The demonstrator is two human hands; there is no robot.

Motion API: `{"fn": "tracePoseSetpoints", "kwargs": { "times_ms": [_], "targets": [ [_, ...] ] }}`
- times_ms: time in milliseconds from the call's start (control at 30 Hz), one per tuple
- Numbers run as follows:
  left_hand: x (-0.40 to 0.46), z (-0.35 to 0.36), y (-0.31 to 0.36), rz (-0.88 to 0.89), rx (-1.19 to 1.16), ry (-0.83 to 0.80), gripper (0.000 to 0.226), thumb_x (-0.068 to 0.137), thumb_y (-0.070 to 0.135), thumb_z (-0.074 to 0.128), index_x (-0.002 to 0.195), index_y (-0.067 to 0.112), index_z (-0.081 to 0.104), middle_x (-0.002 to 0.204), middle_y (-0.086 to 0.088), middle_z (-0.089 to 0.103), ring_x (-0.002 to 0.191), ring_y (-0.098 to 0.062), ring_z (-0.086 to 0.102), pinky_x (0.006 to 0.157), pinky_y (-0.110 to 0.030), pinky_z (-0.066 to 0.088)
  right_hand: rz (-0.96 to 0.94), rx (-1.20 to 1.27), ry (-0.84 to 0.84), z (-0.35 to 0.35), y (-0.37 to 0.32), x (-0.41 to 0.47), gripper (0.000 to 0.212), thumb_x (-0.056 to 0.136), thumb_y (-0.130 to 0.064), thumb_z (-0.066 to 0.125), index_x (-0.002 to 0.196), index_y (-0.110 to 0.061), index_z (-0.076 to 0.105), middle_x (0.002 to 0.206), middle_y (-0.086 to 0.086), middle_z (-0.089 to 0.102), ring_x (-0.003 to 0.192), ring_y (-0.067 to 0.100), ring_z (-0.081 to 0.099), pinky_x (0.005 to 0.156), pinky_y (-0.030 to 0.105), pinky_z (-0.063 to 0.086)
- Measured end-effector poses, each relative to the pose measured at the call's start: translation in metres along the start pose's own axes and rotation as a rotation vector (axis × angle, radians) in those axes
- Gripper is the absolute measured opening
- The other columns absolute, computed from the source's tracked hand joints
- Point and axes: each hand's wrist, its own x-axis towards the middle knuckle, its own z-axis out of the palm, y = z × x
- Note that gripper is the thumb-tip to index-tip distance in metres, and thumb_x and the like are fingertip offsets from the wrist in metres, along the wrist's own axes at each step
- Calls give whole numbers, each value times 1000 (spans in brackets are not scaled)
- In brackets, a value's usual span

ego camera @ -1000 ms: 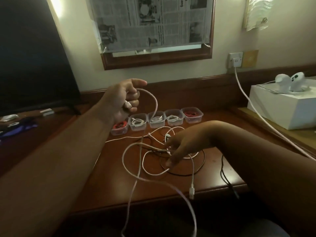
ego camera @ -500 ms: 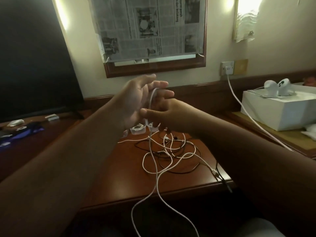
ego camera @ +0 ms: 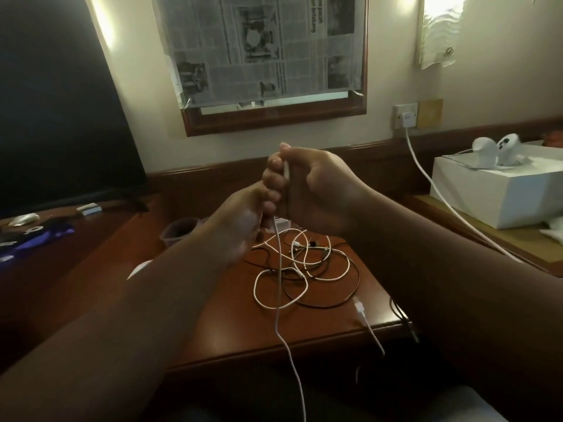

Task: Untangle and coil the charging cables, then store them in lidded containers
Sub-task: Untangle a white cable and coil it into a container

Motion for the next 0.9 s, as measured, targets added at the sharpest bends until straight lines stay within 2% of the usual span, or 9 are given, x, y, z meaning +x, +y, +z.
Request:
{"fn": "tracePoseSetpoints", "kwargs": {
  "times_ms": [133, 233, 300, 367, 467, 533, 600, 767, 900],
  "targets": [
    [-6, -1, -22, -211, -180, -146, 26, 91, 37, 53, 85, 15, 66, 80, -6, 58, 75, -21, 56, 72, -37, 44, -207, -301, 120, -14, 4, 7, 27, 106, -19, 39, 100, -5, 61, 87, 7, 68, 86, 19, 70, 76, 27, 58],
    [-10, -5, -33, -247, -86, -212, 28, 100, 32, 49, 100, 11, 68, 68, -2, 51, 57, -14, 48, 58, -29, 40, -418, -1201, 199, -32, 11, 15, 15, 101, -13, 50, 107, -13, 64, 99, -2, 67, 92, 13, 68, 73, 22, 56],
    [-9, -8, -36, -165, 109, -166, 24, 99, 28, 53, 105, 11, 70, 64, 1, 50, 52, -10, 45, 51, -24, 37, -242, -1693, 97, -42, 17, 20, 17, 97, -14, 57, 112, -20, 62, 101, -7, 62, 88, 8, 62, 70, 18, 51],
    [-3, -17, -36, -33, 412, -110, 18, 98, 25, 58, 106, 14, 71, 64, 3, 54, 49, -5, 47, 48, -20, 37, 11, -1833, 6, -51, 25, 23, 15, 100, -15, 51, 112, -19, 59, 93, -6, 57, 75, 3, 51, 61, 14, 42],
    [4, -29, -32, 189, 765, -123, 8, 94, 21, 67, 94, 16, 74, 62, 9, 64, 51, 3, 55, 50, -11, 39, 287, -1596, -115, -59, 35, 22, 23, 105, -22, 41, 92, -14, 58, 74, -3, 51, 61, 8, 43, 57, 19, 38],
    [8, -33, -30, 262, 773, -129, 5, 89, 19, 73, 84, 17, 73, 56, 11, 63, 47, 1, 53, 48, -14, 39, 477, -1044, -180, -66, 39, 20, 44, 105, -39, 33, 78, -10, 54, 63, 2, 40, 51, 15, 31, 50, 29, 26],
    [12, -37, -31, 244, 586, -112, 9, 81, 20, 78, 80, 15, 71, 53, 6, 60, 45, -3, 49, 45, -18, 37, 553, -567, -245, -73, 44, 19, 56, 102, -52, 24, 68, -15, 48, 58, 1, 26, 49, 16, 17, 49, 31, 13],
    [16, -23, -50, 86, -218, -16, 12, 76, 29, 69, 80, 19, 70, 61, 0, 51, 46, -10, 42, 47, -24, 32, 295, 212, -324, -63, 47, 19, 36, 97, -29, 28, 72, -15, 49, 60, -2, 24, 50, 12, 20, 49, 24, 25],
    [6, 2, -64, -126, -324, 8, 13, 90, 31, 61, 90, 19, 67, 68, 2, 54, 51, -8, 45, 47, -21, 39, 5, 290, -48, -53, 45, 23, 30, 105, -25, 30, 84, -14, 49, 66, -2, 41, 60, 11, 40, 63, 25, 35]
  ]
}}
